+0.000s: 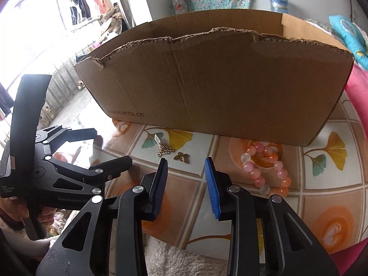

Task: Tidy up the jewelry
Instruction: 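Lower the right gripper and close it on the small gold chain charm, then close the left gripper on the gold rectangular charm while the right gripper holds its charm, then lift both held charms and carry them over the cardboard box, then open both grippers to drop the charms into the box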

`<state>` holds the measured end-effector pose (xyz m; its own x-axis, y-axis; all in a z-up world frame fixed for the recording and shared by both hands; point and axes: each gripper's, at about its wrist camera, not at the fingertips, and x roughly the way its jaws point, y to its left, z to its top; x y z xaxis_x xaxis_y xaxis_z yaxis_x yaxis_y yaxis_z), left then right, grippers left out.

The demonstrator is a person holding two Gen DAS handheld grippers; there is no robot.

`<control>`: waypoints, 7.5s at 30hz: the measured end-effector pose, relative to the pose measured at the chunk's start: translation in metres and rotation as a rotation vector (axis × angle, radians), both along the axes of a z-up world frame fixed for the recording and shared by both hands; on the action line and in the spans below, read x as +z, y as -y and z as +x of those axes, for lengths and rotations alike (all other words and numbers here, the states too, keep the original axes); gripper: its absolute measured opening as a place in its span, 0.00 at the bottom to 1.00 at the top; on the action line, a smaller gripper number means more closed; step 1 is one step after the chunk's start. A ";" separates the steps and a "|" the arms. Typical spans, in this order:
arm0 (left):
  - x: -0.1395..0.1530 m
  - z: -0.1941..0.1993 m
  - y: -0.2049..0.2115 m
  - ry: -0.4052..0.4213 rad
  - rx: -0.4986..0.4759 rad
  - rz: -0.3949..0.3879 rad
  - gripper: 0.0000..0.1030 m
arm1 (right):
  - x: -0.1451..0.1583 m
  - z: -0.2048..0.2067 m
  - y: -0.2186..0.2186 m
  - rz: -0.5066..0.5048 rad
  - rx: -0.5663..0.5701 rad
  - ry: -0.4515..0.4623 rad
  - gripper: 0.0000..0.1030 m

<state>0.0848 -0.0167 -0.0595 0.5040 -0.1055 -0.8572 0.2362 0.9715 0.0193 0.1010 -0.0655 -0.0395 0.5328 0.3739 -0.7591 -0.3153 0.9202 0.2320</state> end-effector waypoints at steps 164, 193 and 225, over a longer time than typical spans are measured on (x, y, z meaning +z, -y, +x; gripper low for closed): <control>0.086 -0.022 0.004 0.233 -0.376 -0.355 0.00 | 0.032 -0.011 0.044 0.023 -0.064 0.063 0.10; 0.166 0.027 -0.002 0.300 -0.434 -0.511 0.00 | 0.138 0.014 0.061 0.048 -0.020 0.293 0.10; 0.121 0.123 0.026 0.092 -0.285 -0.419 0.10 | 0.131 0.071 0.105 0.044 -0.036 0.207 0.21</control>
<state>0.2075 -0.0430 0.0611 0.4764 -0.5744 -0.6657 0.5085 0.7976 -0.3244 0.1724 -0.1704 0.0912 0.6895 0.3822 -0.6152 -0.3272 0.9222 0.2062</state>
